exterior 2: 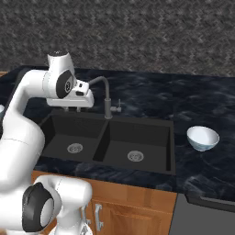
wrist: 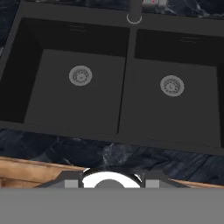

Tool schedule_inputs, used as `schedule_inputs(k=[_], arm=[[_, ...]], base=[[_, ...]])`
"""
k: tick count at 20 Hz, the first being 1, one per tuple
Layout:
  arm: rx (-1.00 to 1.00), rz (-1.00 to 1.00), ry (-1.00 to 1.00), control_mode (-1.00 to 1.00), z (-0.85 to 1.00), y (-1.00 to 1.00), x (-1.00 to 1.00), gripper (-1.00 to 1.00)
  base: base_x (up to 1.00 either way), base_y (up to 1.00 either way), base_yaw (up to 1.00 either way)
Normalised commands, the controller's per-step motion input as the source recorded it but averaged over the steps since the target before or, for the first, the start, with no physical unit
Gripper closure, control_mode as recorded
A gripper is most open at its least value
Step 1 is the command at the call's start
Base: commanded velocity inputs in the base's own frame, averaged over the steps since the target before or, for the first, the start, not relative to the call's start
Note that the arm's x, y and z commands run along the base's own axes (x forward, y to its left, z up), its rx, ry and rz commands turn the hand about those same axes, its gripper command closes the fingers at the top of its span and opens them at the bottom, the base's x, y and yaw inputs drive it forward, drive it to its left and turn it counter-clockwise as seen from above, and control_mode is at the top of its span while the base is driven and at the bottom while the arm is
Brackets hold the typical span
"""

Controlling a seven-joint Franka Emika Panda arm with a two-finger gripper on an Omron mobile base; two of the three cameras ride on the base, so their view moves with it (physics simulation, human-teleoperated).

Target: Rinse each bowl for a few seconds and place them down in the sink or on the counter.

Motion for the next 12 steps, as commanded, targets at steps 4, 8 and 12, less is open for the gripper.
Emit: schedule_inputs(k=[4, 8, 12], arm=[[0.0, 0.0, -0.05, -1.0, 0.0, 0.0, -0.11, -1.0], [-0.01, 0.0, -0.11, -1.0, 0.0, 0.0, -0.33, -1.0], [-0.01, 0.0, -0.15, -1.0, 0.01, -0.02, -0.34, -1.0]], base=[[0.0, 0.0, 0.0], [0.0, 0.0, 0.0], [0.0, 0.0, 0.0]])
